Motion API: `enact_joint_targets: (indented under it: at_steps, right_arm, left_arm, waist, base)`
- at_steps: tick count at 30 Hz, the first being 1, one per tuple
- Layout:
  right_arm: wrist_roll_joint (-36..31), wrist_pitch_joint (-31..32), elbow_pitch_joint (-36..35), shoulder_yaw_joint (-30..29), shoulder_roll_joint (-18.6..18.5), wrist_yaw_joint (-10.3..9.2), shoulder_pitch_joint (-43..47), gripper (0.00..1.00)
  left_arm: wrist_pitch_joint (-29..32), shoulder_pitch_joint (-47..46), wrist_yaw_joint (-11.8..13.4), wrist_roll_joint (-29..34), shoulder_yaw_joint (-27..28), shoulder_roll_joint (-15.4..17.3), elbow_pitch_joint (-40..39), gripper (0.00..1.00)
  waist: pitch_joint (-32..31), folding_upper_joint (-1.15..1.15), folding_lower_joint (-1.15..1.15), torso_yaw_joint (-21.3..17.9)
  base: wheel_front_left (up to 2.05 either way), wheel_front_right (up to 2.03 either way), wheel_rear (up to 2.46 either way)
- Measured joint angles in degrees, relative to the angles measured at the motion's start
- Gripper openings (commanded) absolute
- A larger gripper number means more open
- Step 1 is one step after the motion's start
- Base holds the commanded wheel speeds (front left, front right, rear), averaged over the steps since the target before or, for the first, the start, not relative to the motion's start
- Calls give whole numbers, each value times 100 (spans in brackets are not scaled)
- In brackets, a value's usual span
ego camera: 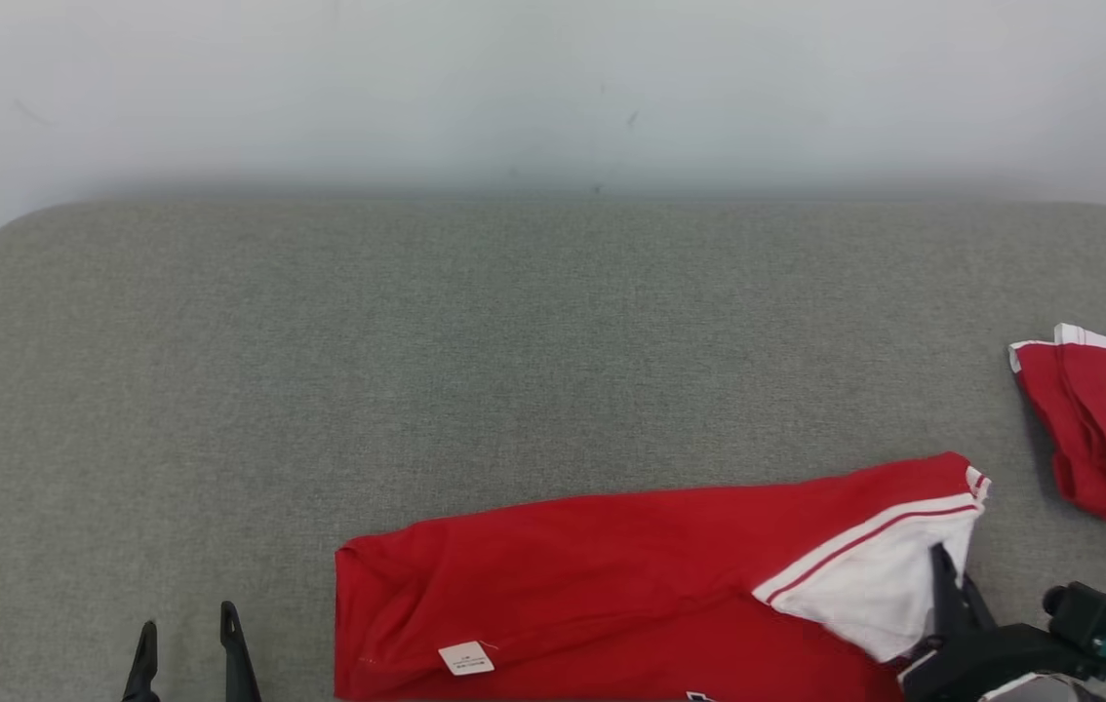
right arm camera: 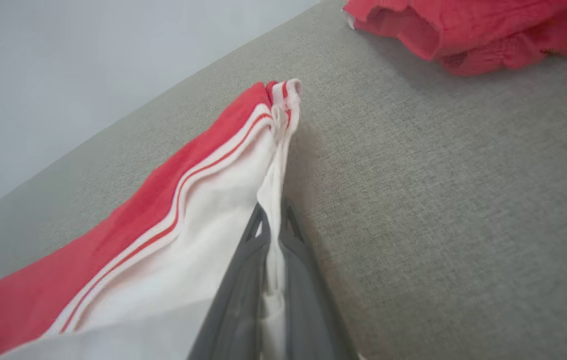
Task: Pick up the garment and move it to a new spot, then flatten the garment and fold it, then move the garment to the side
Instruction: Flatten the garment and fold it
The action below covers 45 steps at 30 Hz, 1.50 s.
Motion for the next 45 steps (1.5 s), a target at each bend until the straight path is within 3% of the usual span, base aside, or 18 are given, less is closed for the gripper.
enact_joint_targets:
  at_steps: [8,16,24,34,35,36,43,45]
  right_arm:
    - [446,35,-1526,1302,65,-1,339,0]
    - [906,535,-2364,2697,43,-1,392,0]
    - [1056,737,-2353,3671,321,-1,-104,0]
    - [1053,583,-1377,4319,717,-1,-915,0]
    - [1100,558,-1213,4330,755,-1,-992,42]
    - [1133,522,-1023,4340,789,-1,-1060,100]
    - [1330,27,-853,4357,907,-1,-1462,100]
    - [1248,7,-961,4052,910,-1,-1475,100]
  left_arm:
    - [0,-4,-9,-46,-167,-2,27,100]
    - [0,-61,-11,-135,-369,-1,68,100]
    - [0,-120,-63,-143,-527,-1,111,100]
    - [0,-168,-77,-155,-797,0,141,100]
    - [0,-169,-71,-167,-809,-2,141,100]
    - [0,-169,-68,-179,-816,-1,142,100]
    - [0,-168,9,-185,-699,-1,126,100]
    - [0,-164,27,-185,-617,-1,108,100]
  waist:
    - [-37,0,0,-87]
    - [-24,0,0,71]
    - [-1,0,0,428]
    - [43,0,0,952]
    - [50,0,0,1004]
    - [58,0,0,1052]
    - [98,0,0,1137]
    - [91,0,0,1071]
  base:
    - [0,0,0]
    - [0,0,0]
    - [0,0,0]
    - [0,0,0]
    - [0,0,0]
    - [0,0,0]
    - [0,0,0]
    - [0,0,0]
